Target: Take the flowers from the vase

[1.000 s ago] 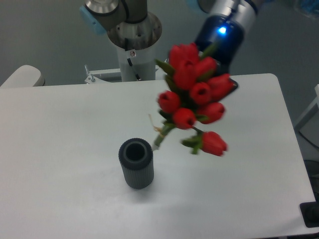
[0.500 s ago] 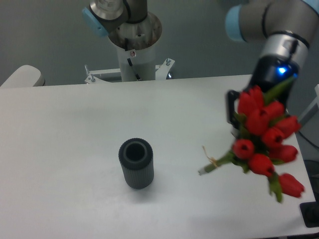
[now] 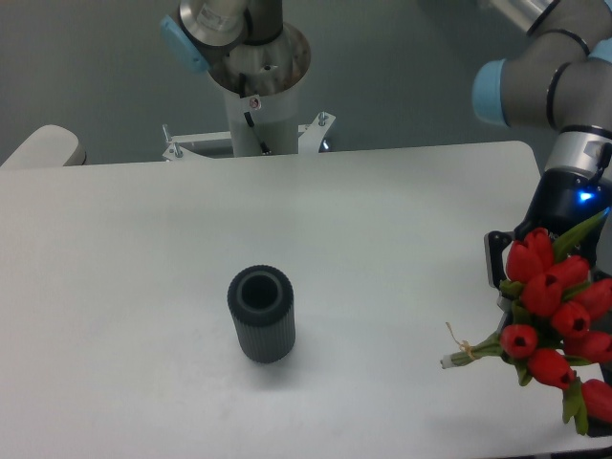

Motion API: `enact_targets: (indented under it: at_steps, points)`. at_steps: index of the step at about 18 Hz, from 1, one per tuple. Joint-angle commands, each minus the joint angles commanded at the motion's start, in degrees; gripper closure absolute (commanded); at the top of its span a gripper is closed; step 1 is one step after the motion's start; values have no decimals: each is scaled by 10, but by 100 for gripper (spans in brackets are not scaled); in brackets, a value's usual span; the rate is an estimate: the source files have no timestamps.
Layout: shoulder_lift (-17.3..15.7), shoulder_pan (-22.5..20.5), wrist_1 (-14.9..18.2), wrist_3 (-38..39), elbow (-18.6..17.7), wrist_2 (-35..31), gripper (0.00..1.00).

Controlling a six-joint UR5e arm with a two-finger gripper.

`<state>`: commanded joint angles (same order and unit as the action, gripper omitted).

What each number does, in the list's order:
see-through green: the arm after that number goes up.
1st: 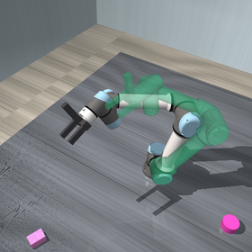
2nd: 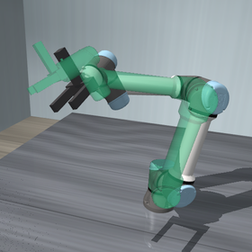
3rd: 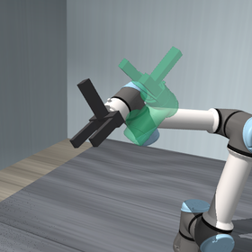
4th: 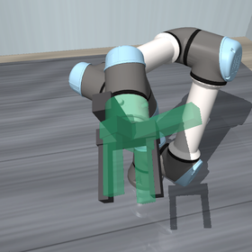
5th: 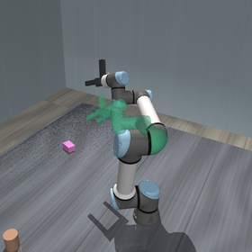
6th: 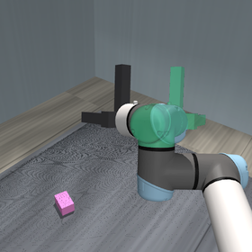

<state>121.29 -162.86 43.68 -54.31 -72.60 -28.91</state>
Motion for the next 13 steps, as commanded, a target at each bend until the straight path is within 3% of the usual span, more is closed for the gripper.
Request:
enact_targets:
  at_steps: [13]
  points:
    - [-4,3,-3,-21,-11,-14,65]
